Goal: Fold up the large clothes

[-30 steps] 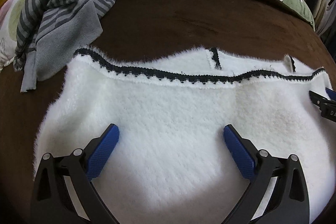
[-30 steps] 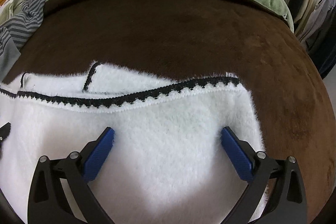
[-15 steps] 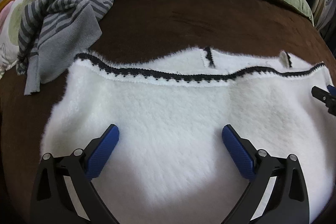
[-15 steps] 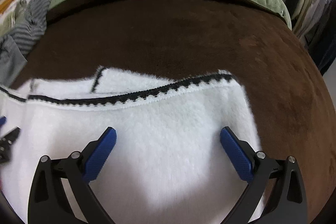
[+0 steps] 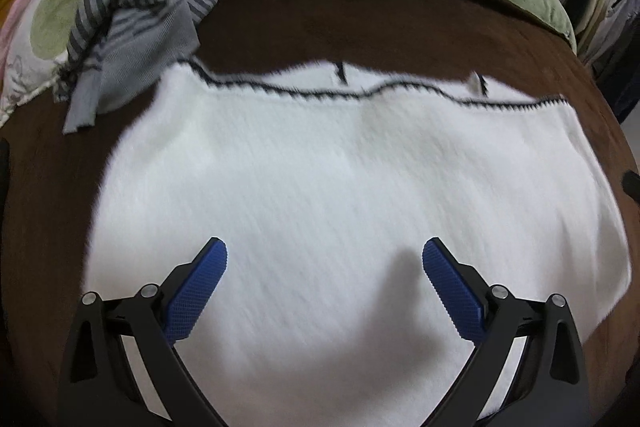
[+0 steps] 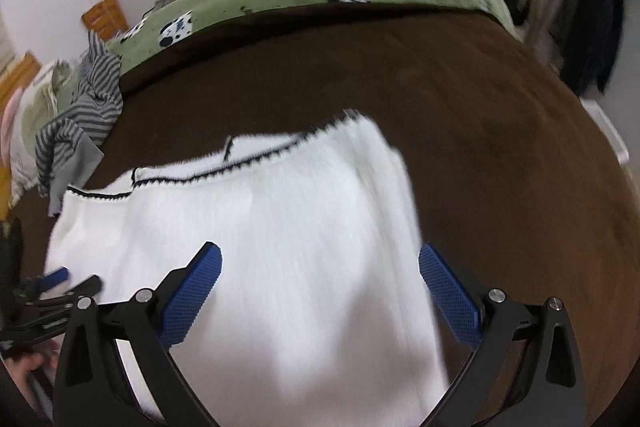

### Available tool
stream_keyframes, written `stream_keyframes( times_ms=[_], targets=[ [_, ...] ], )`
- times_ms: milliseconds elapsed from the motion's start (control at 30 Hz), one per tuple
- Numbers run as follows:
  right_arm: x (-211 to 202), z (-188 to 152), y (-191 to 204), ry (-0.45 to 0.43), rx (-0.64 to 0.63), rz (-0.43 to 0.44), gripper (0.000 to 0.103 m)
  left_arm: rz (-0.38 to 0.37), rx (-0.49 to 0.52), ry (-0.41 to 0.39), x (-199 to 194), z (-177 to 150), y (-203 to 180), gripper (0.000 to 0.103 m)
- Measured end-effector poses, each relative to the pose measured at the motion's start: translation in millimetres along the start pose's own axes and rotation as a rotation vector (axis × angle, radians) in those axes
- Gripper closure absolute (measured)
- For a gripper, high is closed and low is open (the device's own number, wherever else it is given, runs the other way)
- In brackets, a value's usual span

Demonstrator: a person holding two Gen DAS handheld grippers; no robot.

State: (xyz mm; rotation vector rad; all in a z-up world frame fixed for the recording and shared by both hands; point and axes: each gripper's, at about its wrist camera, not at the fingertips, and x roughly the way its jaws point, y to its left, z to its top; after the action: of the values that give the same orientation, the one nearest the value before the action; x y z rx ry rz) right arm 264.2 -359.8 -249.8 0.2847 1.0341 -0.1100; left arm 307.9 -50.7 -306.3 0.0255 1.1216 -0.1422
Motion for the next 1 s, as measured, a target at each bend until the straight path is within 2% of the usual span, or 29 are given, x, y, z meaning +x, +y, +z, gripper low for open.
stream_keyframes(
  times_ms=[67,133,300,433,600,667,867,900,933,967,1000],
  targets=[
    [-9.9,-18.6,-11.4,0.012,0.044,0.001,0.005,-0.015,0.022,0.009,3.9,-9.9,-7.0,0.007],
    [-18.6,-40.7,-24.2,0.032,0.095,0.005,0.005,0.002,0.056,0.005,9.5,-18.5,-13.5,0.007],
    [-31.2,-82.7,-49.6,0.086,0.225,0.033,0.005,-0.017,0.051,-0.005,21.0,-24.5,-12.7,0.005],
    [-32.7,-113.7,-68.1,0.102,0.415,0.141,0.005,-0.016,0.071,-0.003,21.0,-23.9,-12.8,0.005],
    [-13.1,-124.8,-73.2,0.078,0.574,0.297,0.005,-0.007,0.074,-0.018,20.9,-26.2,-13.1,0.005],
    [-2.6,-127.0,-75.1,0.038,0.643,0.348,0.006,-0.006,0.075,-0.022,20.4,-27.0,-13.5,0.005],
    [17.5,-111.9,-80.8,-0.064,0.724,0.354,0.009,-0.012,0.083,-0.020,20.9,-26.8,-13.4,0.005],
    [20.9,-107.9,-81.2,-0.069,0.733,0.354,0.021,-0.014,0.085,-0.020,20.9,-26.7,-13.5,0.005],
    [27.2,-103.2,-82.0,-0.055,0.746,0.347,0.040,-0.015,0.089,-0.020,20.7,-27.1,-13.0,0.005],
    [31.9,-100.9,-83.9,-0.041,0.756,0.341,0.050,-0.016,0.091,-0.020,20.7,-27.1,-12.9,0.005],
    [34.0,-99.5,-86.1,-0.037,0.760,0.341,0.066,-0.016,0.092,-0.020,20.7,-27.1,-12.9,0.005]
  ],
)
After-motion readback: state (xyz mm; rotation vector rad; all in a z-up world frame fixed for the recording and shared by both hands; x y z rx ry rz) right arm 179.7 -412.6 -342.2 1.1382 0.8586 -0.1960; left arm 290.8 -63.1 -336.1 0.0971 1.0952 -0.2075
